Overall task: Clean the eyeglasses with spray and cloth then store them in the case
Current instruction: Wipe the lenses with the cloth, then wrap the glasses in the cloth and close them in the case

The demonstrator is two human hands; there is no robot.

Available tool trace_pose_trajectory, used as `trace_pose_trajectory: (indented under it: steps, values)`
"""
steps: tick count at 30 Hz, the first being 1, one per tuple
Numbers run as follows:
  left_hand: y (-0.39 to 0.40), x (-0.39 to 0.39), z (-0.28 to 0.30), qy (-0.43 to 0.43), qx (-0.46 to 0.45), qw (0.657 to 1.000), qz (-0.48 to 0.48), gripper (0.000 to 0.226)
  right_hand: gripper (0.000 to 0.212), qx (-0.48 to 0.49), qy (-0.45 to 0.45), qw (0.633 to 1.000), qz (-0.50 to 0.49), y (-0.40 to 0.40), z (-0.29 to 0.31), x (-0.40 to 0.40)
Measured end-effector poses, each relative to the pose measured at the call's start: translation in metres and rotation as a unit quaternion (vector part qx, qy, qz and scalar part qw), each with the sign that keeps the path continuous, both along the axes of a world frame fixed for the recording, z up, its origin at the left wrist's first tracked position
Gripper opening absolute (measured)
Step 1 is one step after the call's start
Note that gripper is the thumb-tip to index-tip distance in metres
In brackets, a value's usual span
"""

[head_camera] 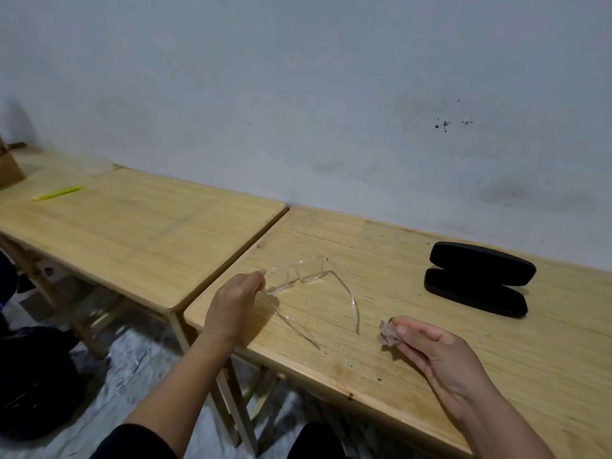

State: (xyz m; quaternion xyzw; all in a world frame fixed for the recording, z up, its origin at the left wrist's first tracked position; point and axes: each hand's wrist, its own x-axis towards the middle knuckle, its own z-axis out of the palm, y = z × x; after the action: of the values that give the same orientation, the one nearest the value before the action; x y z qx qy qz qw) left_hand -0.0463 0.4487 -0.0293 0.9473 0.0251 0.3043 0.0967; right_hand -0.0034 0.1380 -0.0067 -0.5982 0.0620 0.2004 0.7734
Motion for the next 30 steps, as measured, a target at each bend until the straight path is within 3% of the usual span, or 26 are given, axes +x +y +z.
trace_pose_trajectory:
  steps: [10, 16, 19, 24, 26, 30]
  values:
    - [-0.01, -0.01, 0.01, 0.011, -0.051, 0.998, -0.022, 0.049, 0.02, 0.025, -0.017, 0.999, -0.012, -0.008, 0.011, 0.0]
    - [-0.064, -0.006, 0.031, -0.083, -0.076, 0.99, -0.085, 0.043, 0.033, 0.025, -0.044, 0.998, -0.03, -0.019, 0.015, 0.0]
    - [-0.109, 0.002, 0.037, -0.101, -0.139, 0.975, -0.139, 0.032, 0.037, 0.032, -0.05, 0.997, -0.047, -0.025, 0.017, 0.0]
    - [-0.19, 0.013, 0.035, 0.047, -0.316, 0.911, -0.26, 0.042, 0.031, 0.022, -0.065, 0.996, -0.064, -0.035, 0.023, -0.003]
    - [-0.21, 0.018, 0.035, 0.058, -0.324, 0.904, -0.273, 0.04, 0.028, 0.016, -0.073, 0.995, -0.071, -0.041, 0.025, -0.004]
    - [-0.228, 0.028, 0.044, 0.053, -0.374, 0.897, -0.229, 0.015, 0.028, 0.028, -0.069, 0.993, -0.089, -0.056, 0.028, -0.005]
